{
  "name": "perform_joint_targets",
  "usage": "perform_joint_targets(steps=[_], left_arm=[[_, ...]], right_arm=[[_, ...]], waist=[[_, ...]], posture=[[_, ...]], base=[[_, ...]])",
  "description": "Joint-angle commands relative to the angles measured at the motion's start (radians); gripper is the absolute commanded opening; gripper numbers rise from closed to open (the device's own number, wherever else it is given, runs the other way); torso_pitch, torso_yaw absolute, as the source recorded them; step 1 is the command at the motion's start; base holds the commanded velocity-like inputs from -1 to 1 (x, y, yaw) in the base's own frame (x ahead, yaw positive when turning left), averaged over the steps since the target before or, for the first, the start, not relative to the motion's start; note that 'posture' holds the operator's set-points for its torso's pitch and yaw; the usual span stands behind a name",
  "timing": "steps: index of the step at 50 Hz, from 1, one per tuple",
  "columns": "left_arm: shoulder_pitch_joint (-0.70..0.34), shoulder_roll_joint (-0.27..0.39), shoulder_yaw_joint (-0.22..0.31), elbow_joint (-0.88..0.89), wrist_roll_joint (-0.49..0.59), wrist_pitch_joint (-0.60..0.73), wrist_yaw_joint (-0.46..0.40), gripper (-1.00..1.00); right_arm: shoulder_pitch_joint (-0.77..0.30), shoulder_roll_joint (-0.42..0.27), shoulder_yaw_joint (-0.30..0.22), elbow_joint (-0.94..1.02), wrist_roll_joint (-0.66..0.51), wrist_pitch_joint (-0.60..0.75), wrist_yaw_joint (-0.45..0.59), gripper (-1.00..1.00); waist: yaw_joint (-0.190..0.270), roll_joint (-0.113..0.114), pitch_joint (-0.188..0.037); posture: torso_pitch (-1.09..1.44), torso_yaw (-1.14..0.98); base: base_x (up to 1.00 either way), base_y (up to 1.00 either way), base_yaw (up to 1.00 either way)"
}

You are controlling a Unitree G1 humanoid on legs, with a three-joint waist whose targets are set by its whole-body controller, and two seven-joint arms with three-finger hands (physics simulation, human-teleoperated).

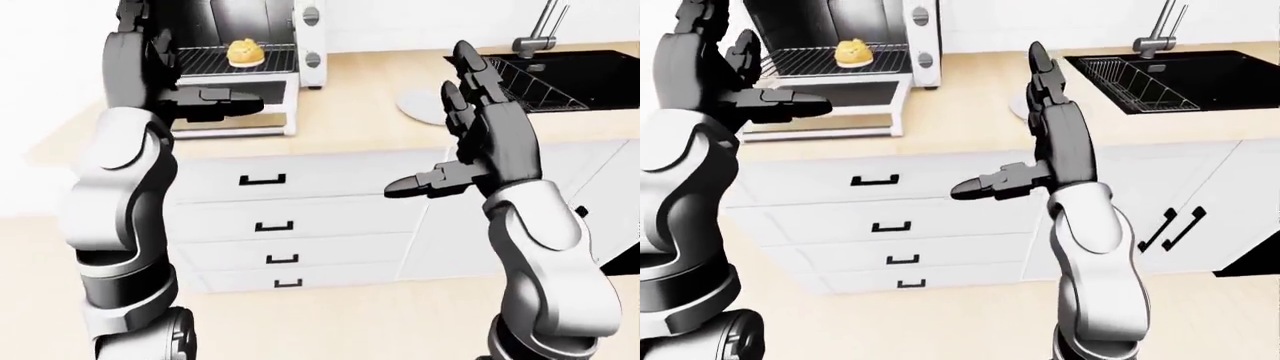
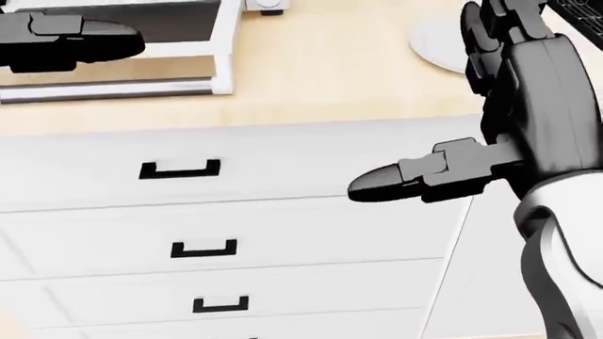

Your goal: Pick the scone from the rack and place it on the plate on the counter.

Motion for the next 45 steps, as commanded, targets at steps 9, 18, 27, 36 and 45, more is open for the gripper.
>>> perform_joint_targets(steps=[9, 18, 27, 36, 45], left_arm=[[-0.055, 0.033, 0.017, -0.050, -0.003, -0.010, -0.005, 1.00], [-0.077, 0.043, 0.018, -0.041, -0.009, -0.006, -0.003, 1.00], [-0.077, 0.054, 0.024, -0.048, -0.017, 0.002, 0.002, 1.00], [-0.072, 0.058, 0.022, -0.043, -0.014, -0.005, 0.003, 1.00], [-0.080, 0.062, 0.024, -0.049, -0.012, 0.005, 0.002, 1.00]], right_arm=[[-0.041, -0.009, -0.024, -0.031, -0.016, -0.036, -0.007, 1.00], [-0.054, -0.015, -0.019, -0.033, -0.020, -0.020, -0.006, 1.00], [-0.056, -0.009, -0.029, -0.049, -0.011, -0.020, -0.013, 1.00], [-0.049, -0.015, -0.011, -0.035, -0.026, -0.030, -0.003, 1.00], [-0.045, -0.005, -0.022, -0.048, -0.014, -0.047, -0.011, 1.00]], waist=[[0.013, -0.145, -0.043], [-0.013, -0.080, -0.025], [-0.016, 0.005, -0.015], [-0.005, -0.075, -0.036], [-0.028, -0.047, -0.014]], posture=[[0.00, 0.00], [0.00, 0.00], [0.00, 0.00], [0.00, 0.00], [0.00, 0.00]], base=[[0.35, 0.11, 0.00], [0.33, 0.13, 0.00], [0.11, 0.05, 0.00], [0.01, 0.03, 0.00], [0.06, 0.10, 0.00]])
